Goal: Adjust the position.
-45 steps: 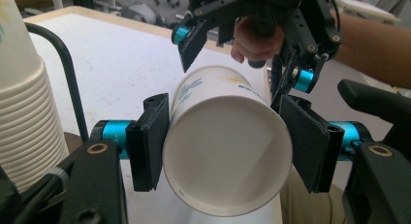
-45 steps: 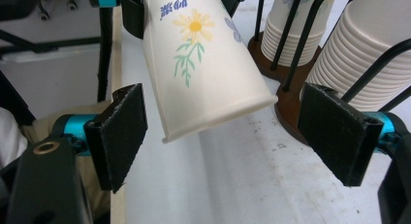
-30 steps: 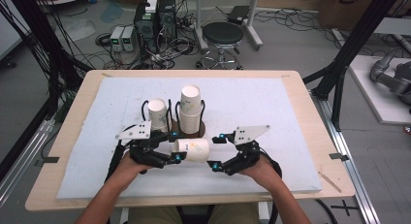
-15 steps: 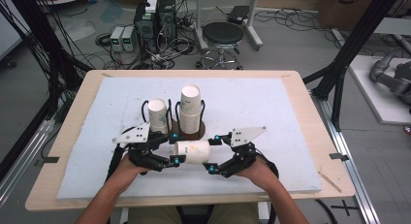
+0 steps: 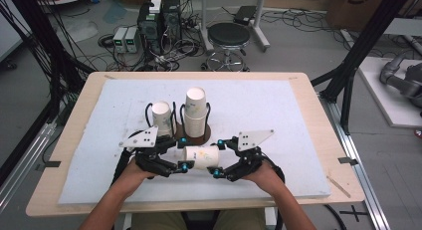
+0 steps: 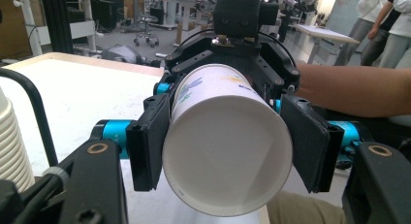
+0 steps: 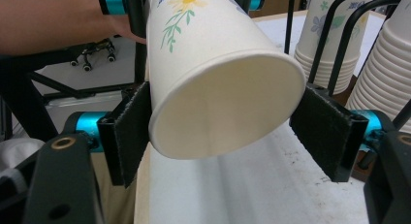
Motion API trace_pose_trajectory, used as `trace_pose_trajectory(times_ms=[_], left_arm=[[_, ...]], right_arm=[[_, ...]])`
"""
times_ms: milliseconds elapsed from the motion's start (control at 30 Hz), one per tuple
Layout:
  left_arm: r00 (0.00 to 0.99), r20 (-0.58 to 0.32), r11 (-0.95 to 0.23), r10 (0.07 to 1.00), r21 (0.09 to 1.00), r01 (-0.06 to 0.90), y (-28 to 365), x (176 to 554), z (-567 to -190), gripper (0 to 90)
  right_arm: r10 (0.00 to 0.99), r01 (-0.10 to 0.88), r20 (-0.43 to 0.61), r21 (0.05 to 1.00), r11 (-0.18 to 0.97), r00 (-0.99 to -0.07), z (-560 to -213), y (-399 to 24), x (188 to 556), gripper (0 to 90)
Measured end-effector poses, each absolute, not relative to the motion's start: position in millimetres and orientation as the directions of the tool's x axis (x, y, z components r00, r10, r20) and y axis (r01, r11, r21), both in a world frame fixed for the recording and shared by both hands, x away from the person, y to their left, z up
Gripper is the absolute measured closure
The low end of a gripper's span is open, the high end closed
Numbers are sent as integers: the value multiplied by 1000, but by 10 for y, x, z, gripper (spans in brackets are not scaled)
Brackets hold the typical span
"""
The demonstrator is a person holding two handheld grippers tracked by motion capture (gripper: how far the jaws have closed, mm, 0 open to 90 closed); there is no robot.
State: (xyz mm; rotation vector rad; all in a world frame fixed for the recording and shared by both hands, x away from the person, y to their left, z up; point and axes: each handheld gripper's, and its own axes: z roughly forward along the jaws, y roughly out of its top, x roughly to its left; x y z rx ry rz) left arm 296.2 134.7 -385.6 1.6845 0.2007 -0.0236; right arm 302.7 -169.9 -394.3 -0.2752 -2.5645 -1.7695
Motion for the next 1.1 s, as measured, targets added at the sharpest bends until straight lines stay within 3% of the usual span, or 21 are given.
trace_pose_trajectory(times_ms=[400, 533, 667, 800, 1100], left_arm=[[980, -146, -140, 136, 976, 165, 1345, 2937, -3852, 365], [975, -149, -164, 164, 971, 176, 1327, 2914, -3860, 295], [952, -177, -188, 251, 956, 227, 1321, 2908, -3848, 155], [948, -152, -225, 280, 949, 219, 1353, 2884, -3788, 154], [964, -78, -357, 253, 919, 169, 1348, 2867, -3620, 154]], right_arm=[[116, 158, 124, 920, 358, -985, -3940, -1744, 3036, 333], [111, 171, 139, 914, 368, -984, -3927, -1742, 3041, 343], [111, 169, 137, 912, 373, -984, -3918, -1737, 3037, 345], [133, 167, 123, 903, 396, -983, -3889, -1755, 3048, 345], [157, 122, 49, 856, 502, -986, -3751, -1684, 3085, 346]])
